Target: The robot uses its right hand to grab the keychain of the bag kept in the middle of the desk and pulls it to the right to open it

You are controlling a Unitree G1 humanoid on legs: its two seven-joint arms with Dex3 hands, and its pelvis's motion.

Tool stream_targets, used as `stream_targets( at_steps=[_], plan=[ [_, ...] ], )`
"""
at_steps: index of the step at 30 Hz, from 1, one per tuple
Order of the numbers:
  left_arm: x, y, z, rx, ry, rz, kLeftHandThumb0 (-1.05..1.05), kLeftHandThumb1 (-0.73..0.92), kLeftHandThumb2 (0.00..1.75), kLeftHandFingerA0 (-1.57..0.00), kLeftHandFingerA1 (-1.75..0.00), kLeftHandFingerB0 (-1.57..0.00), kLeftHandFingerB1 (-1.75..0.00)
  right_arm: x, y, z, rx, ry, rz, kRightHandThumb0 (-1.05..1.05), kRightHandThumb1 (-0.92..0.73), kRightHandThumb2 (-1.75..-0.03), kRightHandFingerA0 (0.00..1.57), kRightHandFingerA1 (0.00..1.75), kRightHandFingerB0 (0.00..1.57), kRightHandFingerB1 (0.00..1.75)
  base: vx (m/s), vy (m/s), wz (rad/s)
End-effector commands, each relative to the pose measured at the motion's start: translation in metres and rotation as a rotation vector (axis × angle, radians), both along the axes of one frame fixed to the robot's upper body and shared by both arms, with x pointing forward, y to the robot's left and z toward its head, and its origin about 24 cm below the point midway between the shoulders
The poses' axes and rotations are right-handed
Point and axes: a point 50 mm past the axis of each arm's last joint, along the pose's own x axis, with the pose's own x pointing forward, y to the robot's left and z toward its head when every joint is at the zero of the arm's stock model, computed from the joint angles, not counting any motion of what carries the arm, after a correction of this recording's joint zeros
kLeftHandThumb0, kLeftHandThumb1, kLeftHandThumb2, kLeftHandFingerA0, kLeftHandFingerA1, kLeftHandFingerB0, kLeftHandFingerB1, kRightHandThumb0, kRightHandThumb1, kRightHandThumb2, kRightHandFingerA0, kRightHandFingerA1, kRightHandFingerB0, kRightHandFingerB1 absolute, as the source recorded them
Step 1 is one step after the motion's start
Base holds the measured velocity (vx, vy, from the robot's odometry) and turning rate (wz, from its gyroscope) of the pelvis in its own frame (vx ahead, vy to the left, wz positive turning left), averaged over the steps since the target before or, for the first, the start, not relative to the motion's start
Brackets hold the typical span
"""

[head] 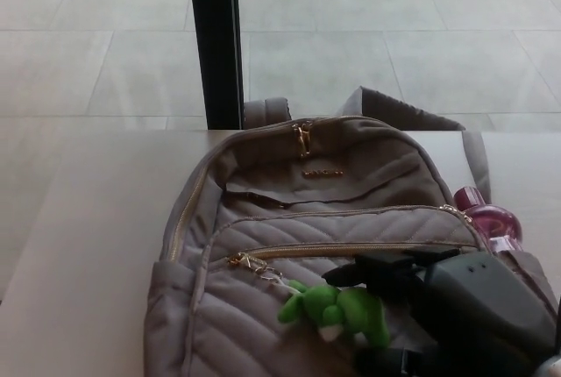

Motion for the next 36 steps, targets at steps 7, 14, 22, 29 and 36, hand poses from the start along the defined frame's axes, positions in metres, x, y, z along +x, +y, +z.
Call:
stream_targets(
  at_steps=[7,14,22,29,36],
  plan=[
    [-0.001,0.002,0.002,0.013,-0.02,-0.008,-0.78,0.9,0.67,-0.64,-0.53,-0.5,-0.42,-0.01,0.015,-0.02,0.013,0.131,0.033,-0.52,-0.74,-0.62,1.11,0.89,0.48,0.45,0.0,0.0,0.0],
    [-0.002,0.0,0.001,0.017,-0.013,-0.025,-0.77,0.73,1.11,-0.58,-0.65,-0.44,-0.56,-0.008,0.023,-0.015,0.025,0.109,0.051,-0.61,-0.75,-0.63,1.12,0.9,0.46,0.45,0.0,0.0,0.0],
    [-0.004,-0.001,0.0,0.004,-0.01,-0.016,-0.82,0.92,0.72,-0.62,-0.57,-0.48,-0.44,-0.009,0.021,-0.02,0.071,0.105,0.033,-0.47,-0.77,-0.69,1.2,1.14,0.61,0.61,0.0,0.0,0.0],
    [-0.005,0.0,0.0,-0.006,-0.036,0.015,-0.8,0.74,1.13,-0.62,-0.68,-0.48,-0.58,-0.008,0.022,-0.022,0.122,0.022,0.028,-0.29,-0.67,-0.99,1.13,1.74,0.82,0.82,0.0,0.0,0.0],
    [-0.007,-0.002,-0.001,-0.009,-0.043,0.012,-0.85,0.92,0.73,-0.65,-0.59,-0.52,-0.47,-0.007,0.022,-0.021,0.164,0.042,0.013,-0.32,-0.61,-1.17,1.07,1.75,0.92,1.11,0.0,0.0,0.0]
  ],
)
